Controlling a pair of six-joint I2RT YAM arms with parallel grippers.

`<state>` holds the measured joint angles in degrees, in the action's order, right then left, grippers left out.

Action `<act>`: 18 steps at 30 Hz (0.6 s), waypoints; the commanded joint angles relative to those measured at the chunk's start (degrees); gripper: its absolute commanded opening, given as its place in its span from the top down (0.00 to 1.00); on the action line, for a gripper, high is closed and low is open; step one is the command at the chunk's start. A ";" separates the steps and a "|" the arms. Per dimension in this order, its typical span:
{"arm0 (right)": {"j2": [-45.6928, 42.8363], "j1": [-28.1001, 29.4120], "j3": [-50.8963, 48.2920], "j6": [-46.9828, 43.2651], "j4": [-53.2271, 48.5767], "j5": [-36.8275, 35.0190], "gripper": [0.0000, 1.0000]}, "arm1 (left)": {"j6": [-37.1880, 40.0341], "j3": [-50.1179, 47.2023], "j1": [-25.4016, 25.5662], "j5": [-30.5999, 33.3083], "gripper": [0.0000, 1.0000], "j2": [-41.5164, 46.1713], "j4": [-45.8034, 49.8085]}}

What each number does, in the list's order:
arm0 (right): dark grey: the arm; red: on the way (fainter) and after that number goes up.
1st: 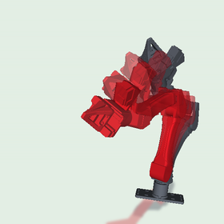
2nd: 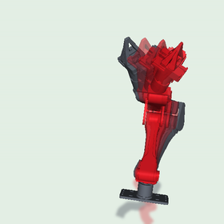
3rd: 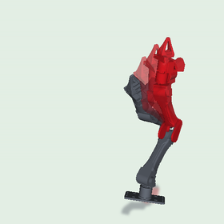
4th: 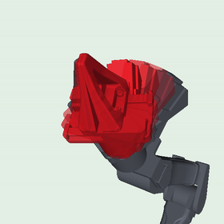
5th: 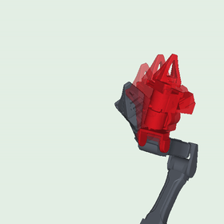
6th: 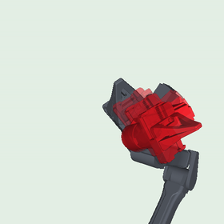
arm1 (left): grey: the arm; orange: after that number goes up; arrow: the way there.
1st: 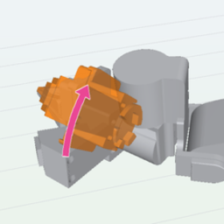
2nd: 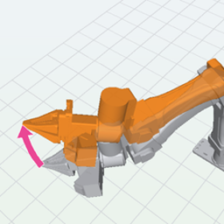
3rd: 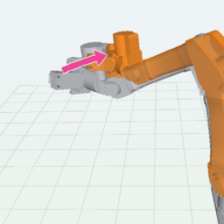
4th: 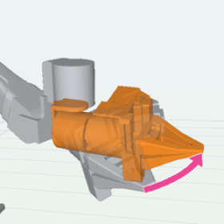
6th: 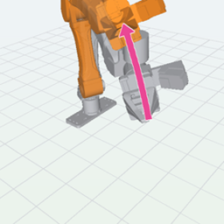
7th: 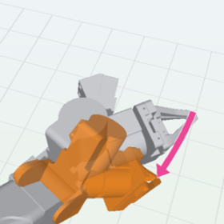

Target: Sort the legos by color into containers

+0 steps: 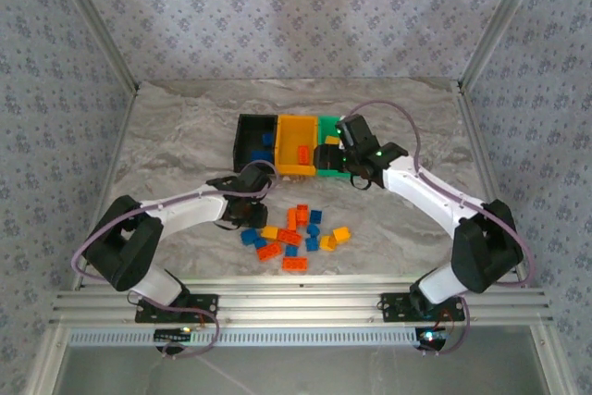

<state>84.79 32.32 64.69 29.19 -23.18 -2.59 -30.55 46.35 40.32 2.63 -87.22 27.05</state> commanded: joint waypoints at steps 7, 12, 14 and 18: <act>-7.33 -2.43 -7.50 4.60 0.34 -3.94 0.19 | 0.75 14.80 0.57 -2.82 0.72 0.08 0.82; -12.51 -4.39 -13.88 6.44 -1.20 -5.98 0.19 | 1.61 33.83 1.42 -7.72 0.73 -11.89 -0.80; -14.41 -4.70 -15.80 6.41 -2.27 -6.87 0.19 | 2.99 42.72 2.13 -7.96 0.73 -17.91 1.18; -17.89 -5.24 -18.60 7.88 -4.11 -6.96 0.19 | 4.72 60.37 2.36 -7.73 0.75 -30.66 6.40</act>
<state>69.52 27.44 47.53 34.96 -24.49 -7.81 -28.42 98.15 42.22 -3.84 -111.22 27.92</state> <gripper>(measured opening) 0.814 0.317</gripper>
